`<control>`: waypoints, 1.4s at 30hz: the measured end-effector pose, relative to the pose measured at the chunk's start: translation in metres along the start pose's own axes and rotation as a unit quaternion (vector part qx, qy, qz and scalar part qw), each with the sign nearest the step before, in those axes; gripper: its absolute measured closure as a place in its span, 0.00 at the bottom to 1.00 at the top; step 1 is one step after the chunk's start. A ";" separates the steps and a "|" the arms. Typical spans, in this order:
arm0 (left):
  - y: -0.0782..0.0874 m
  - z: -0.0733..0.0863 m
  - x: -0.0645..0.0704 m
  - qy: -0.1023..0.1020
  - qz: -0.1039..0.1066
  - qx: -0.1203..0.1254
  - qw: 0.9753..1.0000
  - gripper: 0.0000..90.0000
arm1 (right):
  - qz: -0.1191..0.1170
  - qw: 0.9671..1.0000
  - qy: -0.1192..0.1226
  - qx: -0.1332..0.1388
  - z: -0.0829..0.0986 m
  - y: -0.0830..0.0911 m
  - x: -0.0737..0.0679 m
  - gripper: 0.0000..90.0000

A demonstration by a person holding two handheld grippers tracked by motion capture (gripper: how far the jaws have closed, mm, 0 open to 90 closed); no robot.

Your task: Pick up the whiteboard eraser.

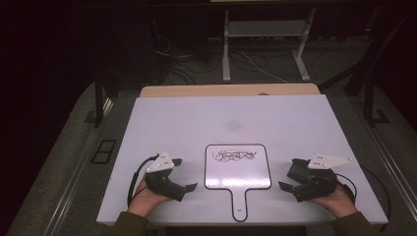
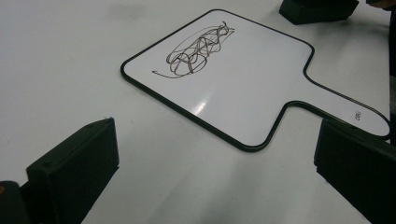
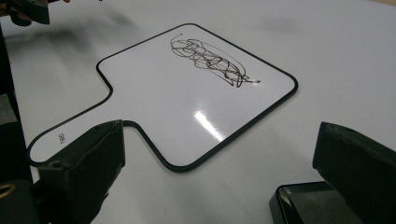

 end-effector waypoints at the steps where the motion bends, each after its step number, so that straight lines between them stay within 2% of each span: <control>1: 0.000 0.000 0.000 0.000 0.000 0.000 1.000 0.00 | -0.001 1.000 0.000 0.000 0.000 0.000 0.000 0.01; 12: -0.001 0.001 0.003 -0.002 0.003 -0.006 1.000 0.00 | -0.010 1.000 -0.006 -0.004 -0.001 0.001 0.001 0.01; 26: -0.002 0.002 0.005 -0.007 0.003 -0.014 1.000 0.00 | -0.022 1.000 -0.016 0.010 -0.004 0.008 0.007 0.01; 30: -0.002 0.003 0.006 -0.007 0.003 -0.016 1.000 0.00 | -0.021 1.000 -0.010 0.012 -0.005 0.010 0.007 0.01; 37: -0.003 0.003 0.006 0.000 0.009 -0.019 1.000 0.00 | -0.020 1.000 0.001 -0.005 -0.008 0.011 0.009 0.01; 42: -0.004 0.004 0.007 -0.007 0.007 -0.024 1.000 0.00 | -0.015 1.000 0.000 -0.022 -0.010 0.012 0.015 0.01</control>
Point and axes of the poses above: each handheld gripper's, and its own axes: y roughly backward along the jaws, z roughly out of its underside, x roughly to its right, the point moved 6 cm from there along -y, roughly forward along the jaws, and after that the axes turned 2 degrees about y, right-handed, at the moved point
